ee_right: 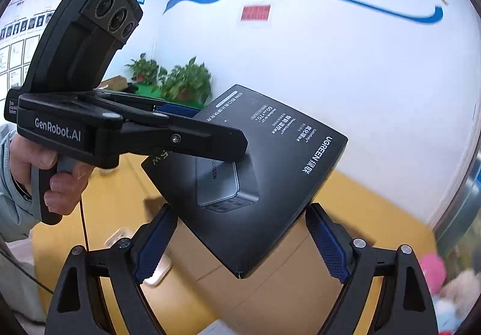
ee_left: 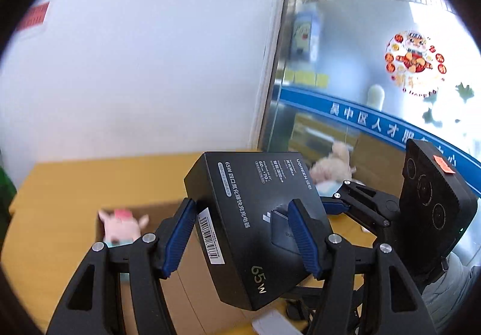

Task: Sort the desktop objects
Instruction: 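Carry the charger box into the cardboard box and open the right tool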

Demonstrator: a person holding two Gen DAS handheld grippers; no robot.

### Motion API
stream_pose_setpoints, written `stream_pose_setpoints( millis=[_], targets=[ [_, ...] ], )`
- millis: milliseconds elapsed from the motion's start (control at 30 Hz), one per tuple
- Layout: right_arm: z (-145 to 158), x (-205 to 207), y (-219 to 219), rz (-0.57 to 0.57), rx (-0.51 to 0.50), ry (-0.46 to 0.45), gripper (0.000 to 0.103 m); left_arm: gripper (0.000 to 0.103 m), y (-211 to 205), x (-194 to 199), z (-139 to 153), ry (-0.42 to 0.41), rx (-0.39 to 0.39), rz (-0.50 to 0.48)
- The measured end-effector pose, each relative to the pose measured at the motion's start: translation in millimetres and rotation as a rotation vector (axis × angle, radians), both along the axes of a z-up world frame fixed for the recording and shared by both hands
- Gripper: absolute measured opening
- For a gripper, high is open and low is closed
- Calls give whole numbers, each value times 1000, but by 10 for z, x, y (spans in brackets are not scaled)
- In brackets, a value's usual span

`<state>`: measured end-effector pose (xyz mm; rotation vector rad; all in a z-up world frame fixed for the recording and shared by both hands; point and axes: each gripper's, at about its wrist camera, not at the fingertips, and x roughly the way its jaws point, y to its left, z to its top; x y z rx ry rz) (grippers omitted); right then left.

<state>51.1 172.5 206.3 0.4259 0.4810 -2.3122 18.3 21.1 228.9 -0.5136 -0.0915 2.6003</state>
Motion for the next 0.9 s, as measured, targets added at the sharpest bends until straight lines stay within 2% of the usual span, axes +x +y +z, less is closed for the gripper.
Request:
stream_pose_setpoints(
  millis=[100, 233, 367, 500, 667, 800, 900],
  targets=[
    [274, -211, -32, -7, 5, 35, 87, 63, -37, -238, 216, 24, 15, -11],
    [428, -554, -74, -6, 9, 22, 87, 63, -105, -595, 307, 8, 37, -3],
    [418, -1107, -138, -11, -3, -45, 87, 63, -237, -1067, 244, -41, 57, -3],
    [290, -1697, -173, -30, -6, -114, 87, 63, -326, -1656, 38, -102, 64, -1],
    [-179, -2361, -171, -45, -33, -240, 87, 62, -368, -2286, -511, -222, 50, 23],
    [-810, -2816, -197, -84, -8, -370, 87, 62, -424, -2808, -1219, -394, 74, 23],
    [-1285, -3041, -186, -106, 5, -469, 87, 62, -388, -3008, -1640, -489, 65, 27]
  ],
)
